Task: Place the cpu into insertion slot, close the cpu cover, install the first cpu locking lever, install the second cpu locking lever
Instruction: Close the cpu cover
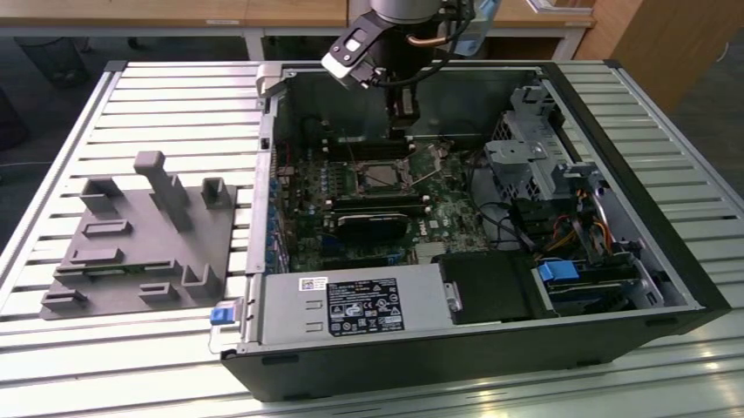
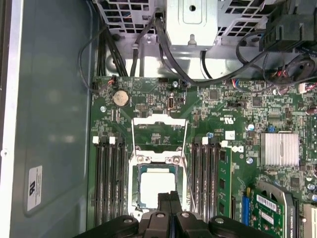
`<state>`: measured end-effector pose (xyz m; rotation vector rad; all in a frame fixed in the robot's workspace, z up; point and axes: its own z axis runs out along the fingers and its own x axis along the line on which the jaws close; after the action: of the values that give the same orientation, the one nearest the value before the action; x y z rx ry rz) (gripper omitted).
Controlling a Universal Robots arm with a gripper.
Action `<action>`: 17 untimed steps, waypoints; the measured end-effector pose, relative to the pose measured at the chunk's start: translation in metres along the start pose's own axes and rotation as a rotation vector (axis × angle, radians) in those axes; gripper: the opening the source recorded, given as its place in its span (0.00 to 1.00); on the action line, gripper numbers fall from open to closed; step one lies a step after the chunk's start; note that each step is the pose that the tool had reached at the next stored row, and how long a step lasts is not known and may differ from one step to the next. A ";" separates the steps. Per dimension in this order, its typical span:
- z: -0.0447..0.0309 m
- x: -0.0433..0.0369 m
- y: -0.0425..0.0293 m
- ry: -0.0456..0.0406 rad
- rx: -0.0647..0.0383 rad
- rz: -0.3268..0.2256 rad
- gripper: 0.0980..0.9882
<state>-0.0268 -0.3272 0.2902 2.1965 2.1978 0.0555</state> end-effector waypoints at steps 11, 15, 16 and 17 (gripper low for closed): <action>0.0005 0.0000 0.0073 0.0000 0.001 -0.001 0.01; 0.0006 0.0000 0.0088 0.0000 0.001 -0.001 0.01; 0.0006 0.0000 0.0090 0.0000 0.000 -0.001 0.01; 0.0006 0.0000 0.0091 0.0000 0.001 -0.001 0.01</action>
<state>-0.0177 -0.3272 0.2900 2.1961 2.1987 0.0549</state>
